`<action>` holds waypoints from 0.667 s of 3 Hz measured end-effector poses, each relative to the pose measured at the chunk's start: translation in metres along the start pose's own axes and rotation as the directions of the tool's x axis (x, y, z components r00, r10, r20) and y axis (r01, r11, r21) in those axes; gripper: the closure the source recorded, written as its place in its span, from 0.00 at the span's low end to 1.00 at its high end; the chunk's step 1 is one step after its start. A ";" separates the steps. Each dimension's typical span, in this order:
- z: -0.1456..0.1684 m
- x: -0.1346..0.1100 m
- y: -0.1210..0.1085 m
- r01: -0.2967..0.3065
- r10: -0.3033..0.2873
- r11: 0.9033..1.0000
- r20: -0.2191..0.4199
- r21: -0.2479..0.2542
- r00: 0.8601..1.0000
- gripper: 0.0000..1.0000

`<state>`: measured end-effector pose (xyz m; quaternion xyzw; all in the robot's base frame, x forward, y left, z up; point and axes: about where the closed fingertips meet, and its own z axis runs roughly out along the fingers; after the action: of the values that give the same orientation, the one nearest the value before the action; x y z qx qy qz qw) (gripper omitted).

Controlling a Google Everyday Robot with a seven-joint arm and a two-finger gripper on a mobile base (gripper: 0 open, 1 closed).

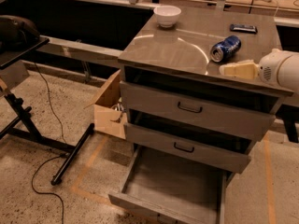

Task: Place pepsi can into bottom drawer

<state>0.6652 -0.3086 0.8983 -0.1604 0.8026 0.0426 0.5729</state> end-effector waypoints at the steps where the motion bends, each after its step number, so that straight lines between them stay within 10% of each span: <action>1: 0.001 -0.001 0.000 -0.002 0.002 1.000 0.001 0.001 1.000 0.00; 2: 0.009 -0.005 0.002 -0.029 0.029 1.000 0.009 0.004 1.000 0.00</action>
Offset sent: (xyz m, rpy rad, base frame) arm 0.0180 0.0065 0.0015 0.0591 -0.0042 -0.0341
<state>0.6744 -0.3032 0.8992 -0.1472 0.8024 0.0498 0.5762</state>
